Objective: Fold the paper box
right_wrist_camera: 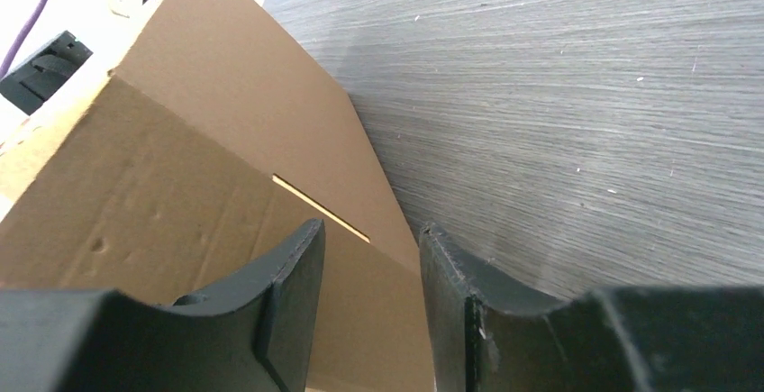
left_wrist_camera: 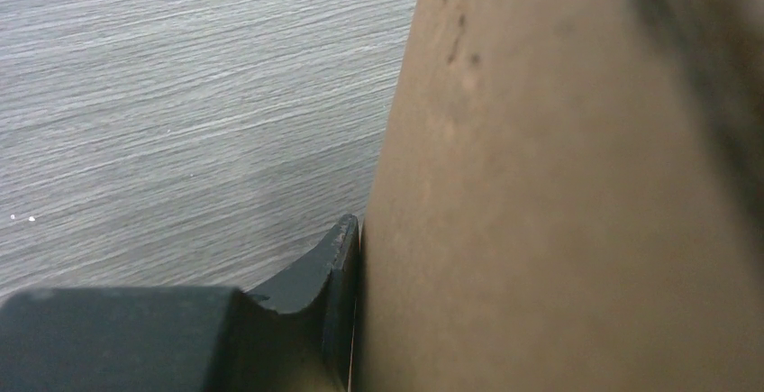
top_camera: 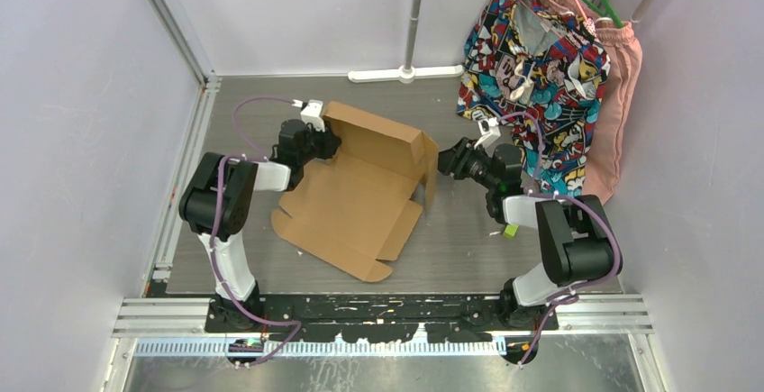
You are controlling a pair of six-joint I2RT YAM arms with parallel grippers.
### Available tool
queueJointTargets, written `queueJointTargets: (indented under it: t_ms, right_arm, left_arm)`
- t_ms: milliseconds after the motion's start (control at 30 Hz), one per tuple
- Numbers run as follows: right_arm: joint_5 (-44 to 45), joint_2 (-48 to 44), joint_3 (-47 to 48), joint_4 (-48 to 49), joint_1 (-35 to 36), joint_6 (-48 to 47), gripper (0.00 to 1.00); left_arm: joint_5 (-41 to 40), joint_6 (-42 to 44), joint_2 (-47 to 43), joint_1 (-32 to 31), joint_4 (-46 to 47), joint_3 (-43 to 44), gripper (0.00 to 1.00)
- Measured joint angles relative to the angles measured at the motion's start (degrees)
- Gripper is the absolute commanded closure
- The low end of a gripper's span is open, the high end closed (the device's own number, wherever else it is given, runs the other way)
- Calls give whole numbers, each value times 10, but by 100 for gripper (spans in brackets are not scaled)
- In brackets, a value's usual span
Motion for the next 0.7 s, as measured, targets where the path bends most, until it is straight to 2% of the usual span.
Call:
queueJointTargets:
  t_ms: [700]
  right_arm:
    - [29, -155, -64, -60, 3, -2, 50]
  left_arm:
    - [7, 3, 0, 0, -147, 80, 78]
